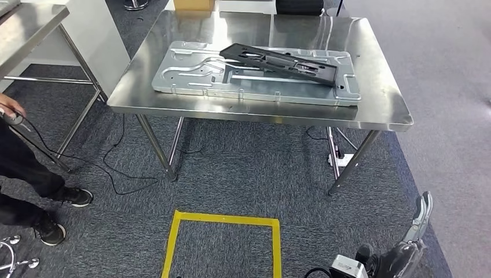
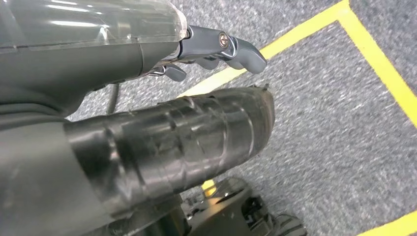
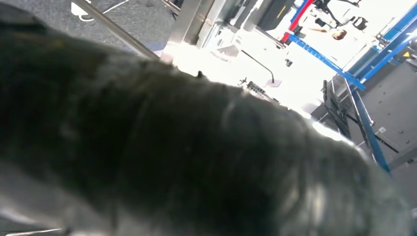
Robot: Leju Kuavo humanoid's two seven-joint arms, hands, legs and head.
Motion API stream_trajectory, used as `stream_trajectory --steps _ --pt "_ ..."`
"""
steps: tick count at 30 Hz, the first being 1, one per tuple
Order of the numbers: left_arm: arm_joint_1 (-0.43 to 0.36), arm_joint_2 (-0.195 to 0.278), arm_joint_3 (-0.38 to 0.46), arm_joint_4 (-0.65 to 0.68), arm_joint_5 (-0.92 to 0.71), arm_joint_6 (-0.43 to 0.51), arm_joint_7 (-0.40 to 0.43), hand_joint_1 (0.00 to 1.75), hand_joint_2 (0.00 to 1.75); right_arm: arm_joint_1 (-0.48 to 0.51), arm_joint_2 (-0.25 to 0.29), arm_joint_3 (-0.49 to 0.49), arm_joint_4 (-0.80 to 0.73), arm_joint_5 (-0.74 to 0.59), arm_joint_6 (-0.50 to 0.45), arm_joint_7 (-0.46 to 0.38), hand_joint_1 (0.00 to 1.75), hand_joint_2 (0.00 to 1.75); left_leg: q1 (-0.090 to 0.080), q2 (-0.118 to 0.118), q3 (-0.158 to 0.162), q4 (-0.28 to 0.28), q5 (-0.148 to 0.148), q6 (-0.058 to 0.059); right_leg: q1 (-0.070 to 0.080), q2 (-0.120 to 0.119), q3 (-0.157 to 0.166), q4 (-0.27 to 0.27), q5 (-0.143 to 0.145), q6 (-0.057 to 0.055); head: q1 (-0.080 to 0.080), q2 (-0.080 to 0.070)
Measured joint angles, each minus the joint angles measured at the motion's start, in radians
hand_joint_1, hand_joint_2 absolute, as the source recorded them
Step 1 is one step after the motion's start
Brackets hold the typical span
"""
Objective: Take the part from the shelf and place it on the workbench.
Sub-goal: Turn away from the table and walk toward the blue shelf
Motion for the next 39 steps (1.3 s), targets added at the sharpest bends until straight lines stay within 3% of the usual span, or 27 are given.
stream_trajectory --steps 1,2,3,4,6,8,9,12,13,15,17,18,19,20,22,24,25,28,30,32,33,34,35,37,39 --pt "0.0 0.0 0.0 0.0 0.0 0.0 0.0 0.0 0.0 0.001 0.0 -0.001 -0.001 0.0 0.0 0.0 0.0 0.0 -0.001 0.001 -0.013 0.001 0.01 0.004 -0.002 0.0 -0.015 0.061 -0.049 0.004 0.0 0.0" --pt "0.0 0.0 0.0 0.0 -0.001 0.0 0.0 0.0 0.0 0.001 0.0 -0.002 -0.001 -0.001 0.0 0.0 0.0 0.0 -0.002 0.002 -0.026 0.002 0.019 0.006 -0.004 0.0 -0.025 0.12 -0.081 0.007 0.0 0.0" --pt "0.0 0.0 0.001 0.0 -0.001 0.0 0.0 0.0 0.0 0.002 0.0 -0.003 -0.001 -0.001 0.0 0.0 0.0 0.0 -0.003 0.003 -0.039 0.005 0.028 0.005 -0.006 0.0 -0.027 0.162 -0.089 0.01 0.0 0.0" --pt "0.0 0.0 0.001 0.0 -0.001 0.0 0.0 0.0 0.0 0.002 0.0 -0.005 -0.001 -0.001 0.0 0.0 0.0 0.0 -0.003 0.003 -0.053 0.01 0.036 0.003 -0.008 0.0 -0.015 0.177 -0.076 0.012 0.0 0.0" --pt "0.0 0.0 0.002 0.0 -0.001 0.0 0.0 0.0 0.0 0.002 0.0 -0.006 -0.001 -0.001 0.0 0.0 0.0 0.0 -0.003 0.003 -0.08 0.022 0.049 -0.002 -0.011 0.0 0.058 0.102 -0.024 0.013 0.0 0.0" --pt "0.0 0.0 0.002 0.0 -0.001 0.0 0.0 0.0 0.0 0.001 0.0 -0.006 -0.003 -0.001 0.0 -0.001 0.0 0.0 -0.005 0.002 -0.102 0.038 0.057 -0.01 -0.01 0.001 0.153 -0.032 -0.015 0.007 0.0 0.0" --pt "0.0 0.0 0.002 0.0 -0.001 0.0 0.0 0.0 0.0 0.001 0.0 -0.006 -0.004 -0.001 0.0 -0.001 0.0 0.0 -0.006 0.002 -0.109 0.045 0.061 -0.016 -0.007 0.001 0.182 -0.08 -0.023 0.003 0.0 0.0" --pt "0.0 0.0 0.003 0.0 -0.001 0.0 0.0 0.0 0.0 0.003 0.0 -0.007 -0.006 -0.001 0.0 -0.002 0.0 0.0 -0.004 0.0 -0.124 0.053 0.073 -0.035 -0.004 0.001 0.184 -0.116 -0.025 -0.014 0.0 0.0" --pt "0.0 0.0 0.004 0.0 -0.001 0.0 0.0 0.0 0.0 0.003 0.0 -0.007 -0.006 -0.001 0.0 -0.002 0.0 0.0 -0.002 -0.002 -0.132 0.066 0.059 -0.041 -0.005 0.0 0.177 -0.119 -0.017 -0.022 -0.001 0.0" --pt "0.001 0.0 0.006 0.0 -0.001 -0.001 0.0 0.0 0.0 0.004 0.0 -0.007 -0.006 -0.001 0.0 -0.002 0.0 0.0 0.001 -0.007 -0.16 0.139 -0.012 -0.05 -0.006 -0.004 0.16 -0.124 0.001 -0.038 -0.002 0.0" --pt "0.002 0.0 0.006 0.0 -0.001 -0.001 0.0 0.0 0.0 0.004 0.0 -0.007 -0.006 -0.001 0.0 -0.002 0.0 0.0 0.004 -0.008 -0.194 0.257 -0.096 -0.055 -0.003 -0.005 0.138 -0.124 0.018 -0.044 -0.002 0.0" --pt "0.003 0.0 0.006 0.0 -0.001 -0.001 0.0 0.0 0.0 0.004 0.0 -0.007 -0.006 -0.001 0.0 -0.002 0.0 0.0 0.006 -0.008 -0.201 0.303 -0.114 -0.057 -0.001 -0.006 0.126 -0.123 0.026 -0.044 -0.002 0.0" --pt "0.003 0.0 0.006 0.0 -0.001 -0.001 0.0 0.0 0.0 0.004 0.0 -0.007 -0.006 -0.001 0.0 -0.002 0.0 0.0 0.007 -0.008 -0.193 0.321 -0.109 -0.058 0.0 -0.006 0.114 -0.121 0.034 -0.043 -0.002 0.0" --pt "0.003 0.0 0.006 0.0 -0.001 -0.001 0.0 0.0 0.0 0.005 0.0 -0.007 -0.006 -0.001 0.0 -0.002 0.0 0.0 0.007 -0.008 -0.169 0.304 -0.086 -0.058 0.0 -0.006 0.102 -0.118 0.041 -0.041 -0.002 0.0" --pt "0.001 0.0 0.007 0.0 -0.001 -0.001 0.0 0.0 0.0 0.005 0.0 -0.007 -0.006 -0.001 0.0 -0.002 0.0 0.0 0.008 -0.008 -0.077 0.189 -0.033 -0.055 0.0 -0.006 0.082 -0.11 0.053 -0.036 -0.003 0.0" --pt "-0.003 0.0 0.007 0.0 0.0 -0.001 -0.002 0.0 0.0 0.005 0.0 -0.007 -0.006 -0.001 0.0 -0.002 0.0 0.0 0.005 -0.008 0.006 0.063 -0.024 -0.047 0.003 -0.006 0.067 -0.099 0.064 -0.026 -0.002 0.0" --pt "-0.004 0.0 0.007 0.0 0.0 0.0 -0.003 0.0 0.0 0.005 0.0 -0.007 -0.006 -0.001 0.0 -0.002 0.0 0.0 0.003 -0.009 0.023 0.029 -0.031 -0.044 0.004 -0.008 0.061 -0.096 0.07 -0.021 -0.002 0.0" --pt "-0.002 -0.001 0.008 0.0 0.002 0.0 -0.006 0.0 0.0 0.005 0.0 -0.007 -0.006 -0.001 0.0 -0.002 0.0 0.0 0.006 -0.006 0.017 0.005 -0.026 -0.029 0.003 -0.008 0.049 -0.085 0.075 -0.005 -0.001 0.0" --pt "-0.001 -0.001 0.008 0.0 0.003 0.0 -0.007 0.0 0.0 0.005 -0.001 -0.007 -0.006 -0.001 0.0 -0.003 0.0 0.0 0.009 -0.002 0.007 0.001 -0.011 -0.013 0.002 -0.005 0.024 -0.021 0.021 0.004 0.0 0.0" --pt "0.0 -0.001 0.009 0.0 0.004 -0.001 -0.009 0.0 0.0 0.006 -0.002 -0.007 -0.006 -0.001 0.0 -0.003 0.0 0.0 0.006 0.001 -0.011 0.004 0.0 -0.005 0.0 -0.003 -0.019 0.104 -0.06 0.009 0.0 0.0" --pt "0.0 -0.002 0.009 0.0 0.004 -0.001 -0.011 0.0 0.0 0.006 -0.002 -0.007 -0.006 -0.002 0.0 -0.003 0.0 0.0 0.004 0.002 -0.02 0.006 0.004 -0.004 -0.001 -0.003 -0.033 0.155 -0.083 0.011 0.0 0.0" --pt "0.001 -0.002 0.009 0.0 0.003 -0.001 -0.013 0.0 0.0 0.007 -0.003 -0.007 -0.006 -0.002 0.0 -0.003 0.0 0.0 0.003 0.002 -0.028 0.01 0.008 -0.004 -0.002 -0.003 -0.032 0.177 -0.088 0.012 0.0 0.0" --pt "0.001 -0.002 0.009 0.0 0.003 -0.001 -0.015 0.0 0.0 0.007 -0.003 -0.007 -0.006 -0.002 0.0 -0.003 0.0 0.0 0.003 0.002 -0.035 0.015 0.011 -0.005 -0.004 -0.003 -0.011 0.159 -0.075 0.012 0.0 0.0" --pt "0.001 -0.003 0.009 0.0 0.001 -0.001 -0.017 0.0 0.0 0.006 -0.003 -0.007 -0.006 -0.001 0.0 -0.003 0.0 0.0 0.003 0.001 -0.046 0.026 0.013 -0.008 -0.005 -0.003 0.073 0.034 -0.027 0.008 0.0 0.0" --pt "0.001 -0.004 0.009 0.0 -0.001 -0.001 -0.018 0.0 0.0 0.005 -0.004 -0.007 -0.006 -0.001 0.0 -0.003 0.0 0.0 0.0 0.0 -0.058 0.039 0.014 -0.016 -0.002 -0.002 0.132 -0.074 -0.005 0.001 0.0 0.0"
